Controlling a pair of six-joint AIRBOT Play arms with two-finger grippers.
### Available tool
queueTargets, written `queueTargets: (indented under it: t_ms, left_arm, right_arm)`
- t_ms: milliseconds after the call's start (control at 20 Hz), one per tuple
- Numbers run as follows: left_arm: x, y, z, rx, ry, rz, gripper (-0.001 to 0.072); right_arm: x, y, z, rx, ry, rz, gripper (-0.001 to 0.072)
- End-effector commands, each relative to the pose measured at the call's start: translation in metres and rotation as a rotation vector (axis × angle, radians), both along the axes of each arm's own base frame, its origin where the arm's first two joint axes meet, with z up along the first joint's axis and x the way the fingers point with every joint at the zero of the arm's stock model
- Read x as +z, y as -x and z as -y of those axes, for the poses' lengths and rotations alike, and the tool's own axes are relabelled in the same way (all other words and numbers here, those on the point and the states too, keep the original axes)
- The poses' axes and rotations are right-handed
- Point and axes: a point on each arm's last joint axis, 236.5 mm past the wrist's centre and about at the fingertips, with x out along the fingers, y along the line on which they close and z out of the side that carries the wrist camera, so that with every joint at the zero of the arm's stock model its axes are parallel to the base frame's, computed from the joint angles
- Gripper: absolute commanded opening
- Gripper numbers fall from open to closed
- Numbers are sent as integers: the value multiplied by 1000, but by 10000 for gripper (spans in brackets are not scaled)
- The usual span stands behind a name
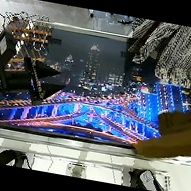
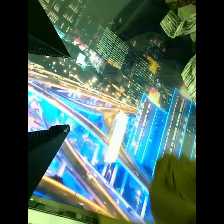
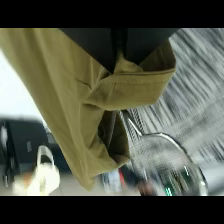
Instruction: Fold the clothes and pants, and hang the long-sleeved shirts on hangers.
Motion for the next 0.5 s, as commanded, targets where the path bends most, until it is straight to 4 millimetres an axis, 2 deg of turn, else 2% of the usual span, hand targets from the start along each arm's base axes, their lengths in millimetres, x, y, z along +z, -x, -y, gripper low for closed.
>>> queueTargets:
  t_ms: [0, 250, 350, 450]
  left_arm:
    - [0, 0, 0, 0, -1, 2, 502]
    - [0, 0, 0, 0, -1, 2, 502]
    - [0, 0, 0, 0, -1, 2, 502]
    - [0, 0, 0, 0, -1, 2, 502]
  right_arm:
    - [20, 9, 4, -35, 4, 98, 27]
    - [13, 9, 32, -93, -110, 213, 27]
    - [19, 14, 39, -120, -107, 253, 27]
    - [32, 26, 45, -169, -79, 314, 27]
